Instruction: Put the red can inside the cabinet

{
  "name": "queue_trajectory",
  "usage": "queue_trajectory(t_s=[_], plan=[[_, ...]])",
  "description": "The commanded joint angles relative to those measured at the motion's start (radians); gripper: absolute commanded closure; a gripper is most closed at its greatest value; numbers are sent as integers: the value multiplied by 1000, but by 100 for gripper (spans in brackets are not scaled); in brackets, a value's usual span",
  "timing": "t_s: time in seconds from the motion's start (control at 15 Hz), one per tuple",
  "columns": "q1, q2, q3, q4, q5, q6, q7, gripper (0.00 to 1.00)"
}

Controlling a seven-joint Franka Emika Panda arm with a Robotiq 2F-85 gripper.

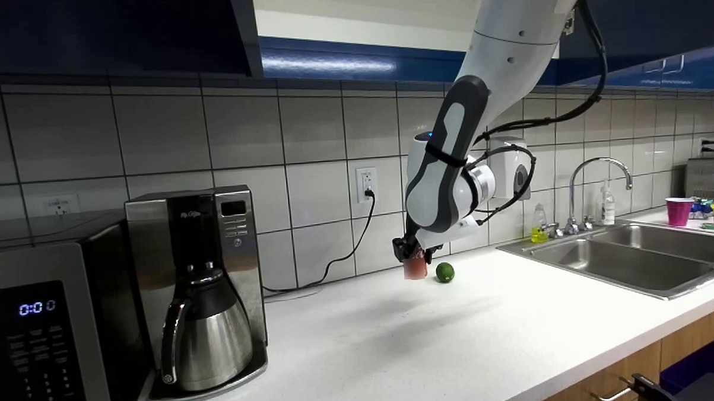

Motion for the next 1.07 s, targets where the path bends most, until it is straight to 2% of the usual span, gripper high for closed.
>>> queue_trajectory(t_s=[0.0, 0.4, 0.67, 0.87, 0.93, 1.0], plan=[[101, -108, -105, -15, -60, -114, 38, 63], [226, -255, -229, -5, -198, -313, 112, 63], [252, -392, -237, -1, -334, -449, 203, 63], [232, -512, -190, 2, -448, -567, 294, 63], [67, -530, -17, -1, -443, -590, 295, 63], [40, -566, 23, -7, -447, -624, 306, 63]])
